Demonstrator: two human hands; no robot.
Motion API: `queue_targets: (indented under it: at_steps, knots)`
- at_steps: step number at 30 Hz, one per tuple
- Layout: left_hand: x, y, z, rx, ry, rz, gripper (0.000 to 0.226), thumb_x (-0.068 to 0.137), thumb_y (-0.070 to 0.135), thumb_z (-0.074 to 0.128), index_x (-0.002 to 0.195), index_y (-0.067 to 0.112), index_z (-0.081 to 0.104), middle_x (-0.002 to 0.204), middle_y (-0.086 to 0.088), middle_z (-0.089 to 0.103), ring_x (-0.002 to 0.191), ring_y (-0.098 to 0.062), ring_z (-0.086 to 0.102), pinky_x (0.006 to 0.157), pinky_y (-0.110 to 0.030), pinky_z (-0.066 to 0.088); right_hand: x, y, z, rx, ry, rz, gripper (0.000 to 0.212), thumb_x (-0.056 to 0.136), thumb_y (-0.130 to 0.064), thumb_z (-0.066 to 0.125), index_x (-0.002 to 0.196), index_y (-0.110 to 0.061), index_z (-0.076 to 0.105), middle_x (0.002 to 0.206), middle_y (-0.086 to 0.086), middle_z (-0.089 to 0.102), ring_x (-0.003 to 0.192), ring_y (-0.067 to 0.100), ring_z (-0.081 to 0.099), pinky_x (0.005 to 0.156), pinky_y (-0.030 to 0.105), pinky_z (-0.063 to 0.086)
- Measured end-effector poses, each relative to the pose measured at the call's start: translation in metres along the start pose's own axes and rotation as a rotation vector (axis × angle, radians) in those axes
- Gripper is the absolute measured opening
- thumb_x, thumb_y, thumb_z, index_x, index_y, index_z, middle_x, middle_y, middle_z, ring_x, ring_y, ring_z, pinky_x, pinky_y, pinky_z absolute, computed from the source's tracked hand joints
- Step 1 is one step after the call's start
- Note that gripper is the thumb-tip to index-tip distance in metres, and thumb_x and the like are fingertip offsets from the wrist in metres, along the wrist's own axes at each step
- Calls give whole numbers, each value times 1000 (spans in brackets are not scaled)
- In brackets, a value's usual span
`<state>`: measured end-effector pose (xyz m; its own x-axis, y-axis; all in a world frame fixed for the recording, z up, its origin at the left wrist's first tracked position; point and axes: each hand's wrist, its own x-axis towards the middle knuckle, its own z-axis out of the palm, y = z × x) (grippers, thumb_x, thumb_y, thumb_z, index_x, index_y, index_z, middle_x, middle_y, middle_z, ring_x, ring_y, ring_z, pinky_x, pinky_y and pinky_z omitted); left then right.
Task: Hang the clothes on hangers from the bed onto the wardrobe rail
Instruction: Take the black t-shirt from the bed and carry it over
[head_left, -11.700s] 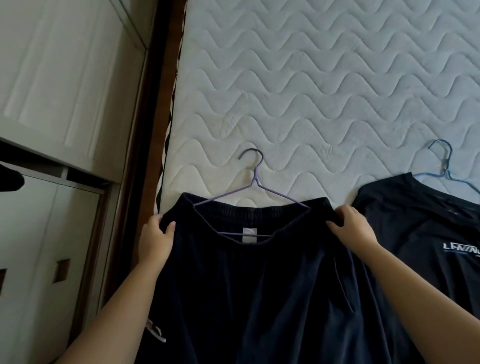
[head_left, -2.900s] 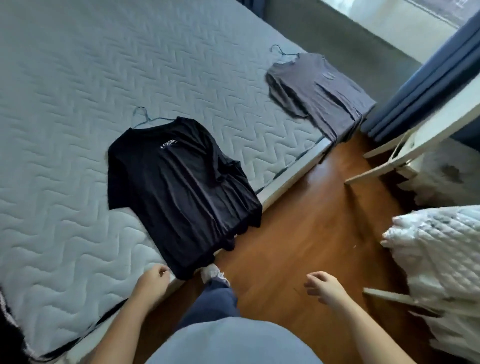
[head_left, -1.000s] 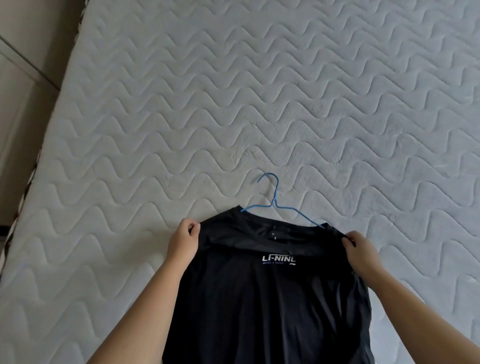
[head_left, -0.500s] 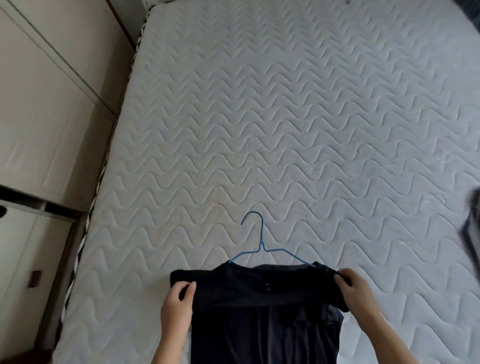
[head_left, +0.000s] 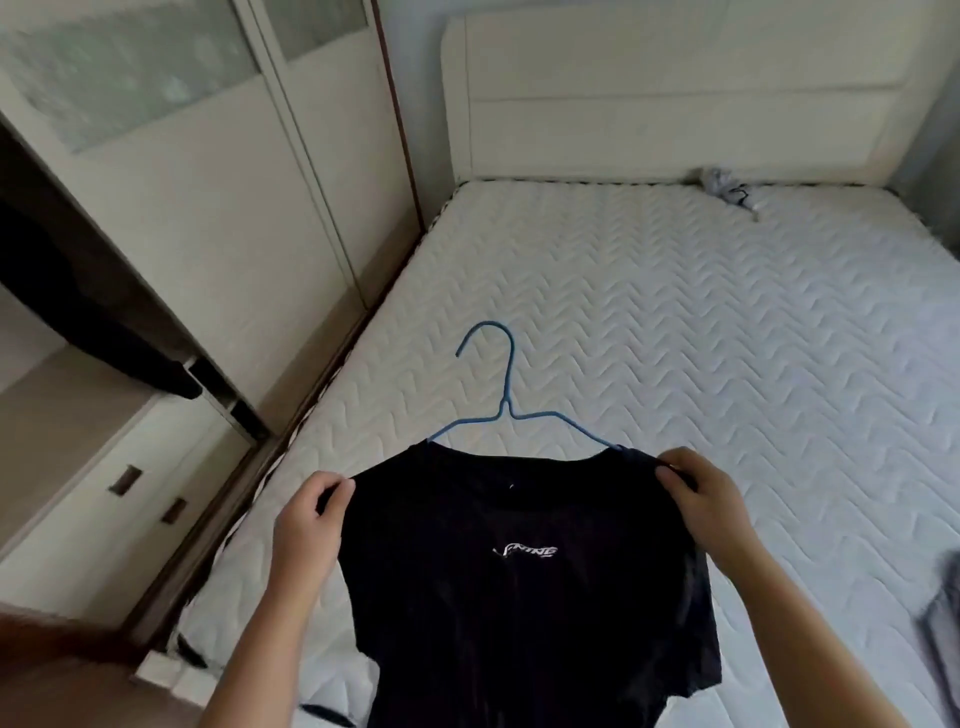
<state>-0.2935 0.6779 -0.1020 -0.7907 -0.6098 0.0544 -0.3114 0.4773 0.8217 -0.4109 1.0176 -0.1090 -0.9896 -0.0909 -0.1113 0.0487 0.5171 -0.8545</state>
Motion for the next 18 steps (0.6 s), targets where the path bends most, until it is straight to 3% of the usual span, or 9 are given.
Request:
queue_targets:
  at_steps: [2,4,8,15,18]
  knots:
    - [8,23,-31,-29,66,53,19,90,19,52,74,29,55,79,10,59,76,-9,53,65,-23,39,6,-43,-14,-25,-34,-94,25,87,-8,56,72,-27,60,76,-6,63,74,10,56,65,18,39]
    - [14,39,-63,-42,150,105,12,90,19,52,81,21,60,81,5,60,79,-13,53,68,-28,39,5,-87,-21,-61,-53,-183,14,86,-10,58,78,-20,64,79,0,65,76,15,57,65,21,41]
    - [15,58,-137,-70,289,221,10,90,19,51,85,15,58,78,9,58,81,-16,53,68,-27,36,-20,-163,-14,-53,-20,-362,11,86,-11,57,82,-14,67,79,5,66,71,11,57,60,15,41]
    - [-22,40,-276,-170,463,303,22,91,19,49,71,29,54,71,4,55,68,-12,50,62,-29,38,-92,-276,46,-51,7,-647,11,87,-11,56,81,-16,63,78,9,64,73,21,56,63,23,40]
    - [-47,19,-338,-107,521,301,19,92,18,47,75,20,54,70,0,53,65,-13,49,59,-26,36,-125,-321,90,-78,-18,-759,11,88,-12,55,82,-20,59,79,8,63,77,24,55,64,30,38]
